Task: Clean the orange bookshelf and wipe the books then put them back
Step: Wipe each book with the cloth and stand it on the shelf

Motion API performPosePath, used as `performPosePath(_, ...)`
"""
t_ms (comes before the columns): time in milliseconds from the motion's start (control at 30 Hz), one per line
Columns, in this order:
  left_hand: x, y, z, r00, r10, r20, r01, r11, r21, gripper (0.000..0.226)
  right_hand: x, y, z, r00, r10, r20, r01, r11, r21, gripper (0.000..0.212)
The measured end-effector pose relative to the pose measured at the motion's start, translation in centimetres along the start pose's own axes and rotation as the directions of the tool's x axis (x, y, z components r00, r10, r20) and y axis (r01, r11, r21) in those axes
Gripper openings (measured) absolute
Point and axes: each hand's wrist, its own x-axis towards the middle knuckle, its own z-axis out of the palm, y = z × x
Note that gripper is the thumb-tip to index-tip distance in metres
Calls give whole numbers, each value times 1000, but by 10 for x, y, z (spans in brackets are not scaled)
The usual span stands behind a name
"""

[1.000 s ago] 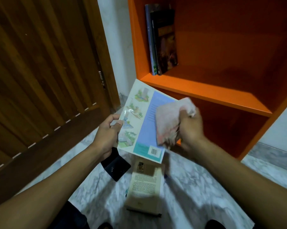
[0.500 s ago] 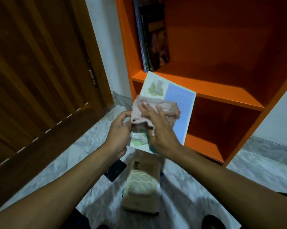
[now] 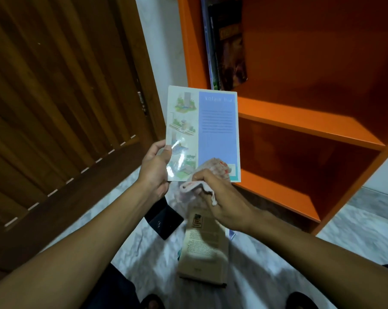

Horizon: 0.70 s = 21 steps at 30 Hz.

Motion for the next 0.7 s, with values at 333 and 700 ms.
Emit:
performPosePath(333,5,12,-20,997,20,-81,-22,999,-34,17,2,46,-48,741,556,-376,-536,828,167,6)
performPosePath(700,0,1,-21,994,105,37,-111,905,410,27,15,28,-46,797,577,-182,-361,695,622,33)
